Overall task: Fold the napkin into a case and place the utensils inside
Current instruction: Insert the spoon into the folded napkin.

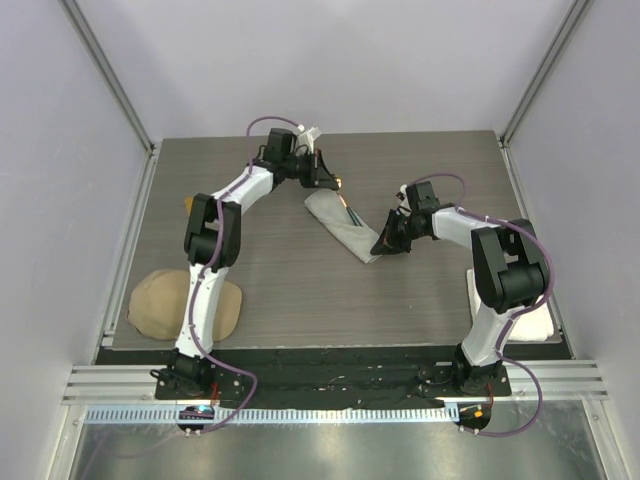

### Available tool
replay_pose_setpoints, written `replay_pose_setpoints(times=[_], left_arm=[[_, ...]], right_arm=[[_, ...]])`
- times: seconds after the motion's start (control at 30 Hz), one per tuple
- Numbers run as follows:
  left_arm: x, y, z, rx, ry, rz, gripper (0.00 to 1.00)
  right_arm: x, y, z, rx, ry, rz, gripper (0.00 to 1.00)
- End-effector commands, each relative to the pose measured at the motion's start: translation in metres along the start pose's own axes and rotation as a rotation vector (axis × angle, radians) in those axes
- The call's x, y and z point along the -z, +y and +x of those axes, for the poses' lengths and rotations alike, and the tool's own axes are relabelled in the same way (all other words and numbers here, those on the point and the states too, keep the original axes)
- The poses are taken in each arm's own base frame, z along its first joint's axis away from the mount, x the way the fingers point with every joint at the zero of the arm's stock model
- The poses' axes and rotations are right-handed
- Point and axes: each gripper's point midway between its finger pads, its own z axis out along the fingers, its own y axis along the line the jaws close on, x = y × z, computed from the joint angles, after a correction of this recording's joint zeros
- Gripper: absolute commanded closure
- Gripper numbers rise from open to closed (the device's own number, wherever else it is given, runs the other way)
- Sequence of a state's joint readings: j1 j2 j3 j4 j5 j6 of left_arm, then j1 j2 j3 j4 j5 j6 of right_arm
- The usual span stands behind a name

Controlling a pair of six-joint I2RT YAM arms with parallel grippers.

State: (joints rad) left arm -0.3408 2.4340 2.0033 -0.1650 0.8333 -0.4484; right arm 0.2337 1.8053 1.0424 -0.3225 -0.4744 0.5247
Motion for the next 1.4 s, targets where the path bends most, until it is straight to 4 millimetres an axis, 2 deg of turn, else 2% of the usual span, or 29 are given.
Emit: replay_pose_setpoints(times=[0.0,0.33,0.53,0.63,0.77,1.03,1.37], left_arm=[[0.0,-0.007,0.015,-0.009,0.046,0.053,1.0],[-0.004,-0.005,0.018,0.005,0.03,0.067,1.0],[-0.007,0.013,0.018,0.041,0.0,-0.011,1.0],[-0.01,0.014,0.02,0.076,-0.008,-0.001,1.0],[-0.012,0.013,0.026,0.131,-0.003,0.019,1.0],[-0.005,0.001,0.021,0.12,-0.044,0.036,1.0],[-0.007,0.002,0.031,0.129,-0.034,0.026,1.0]], right_arm=[[0.012,0.009,-0.015,0.027,-0.06,-0.008,0.99],[0.014,0.003,-0.016,0.01,-0.07,0.005,0.99],[0.014,0.004,-0.018,0.006,-0.073,0.002,0.99],[0.014,0.004,-0.018,0.005,-0.07,0.0,0.99],[0.013,0.001,-0.016,-0.001,-0.065,0.003,0.99],[0.016,0.001,-0.013,-0.007,-0.065,-0.002,0.99],[0.016,-0.004,-0.009,-0.004,-0.061,0.009,0.99]])
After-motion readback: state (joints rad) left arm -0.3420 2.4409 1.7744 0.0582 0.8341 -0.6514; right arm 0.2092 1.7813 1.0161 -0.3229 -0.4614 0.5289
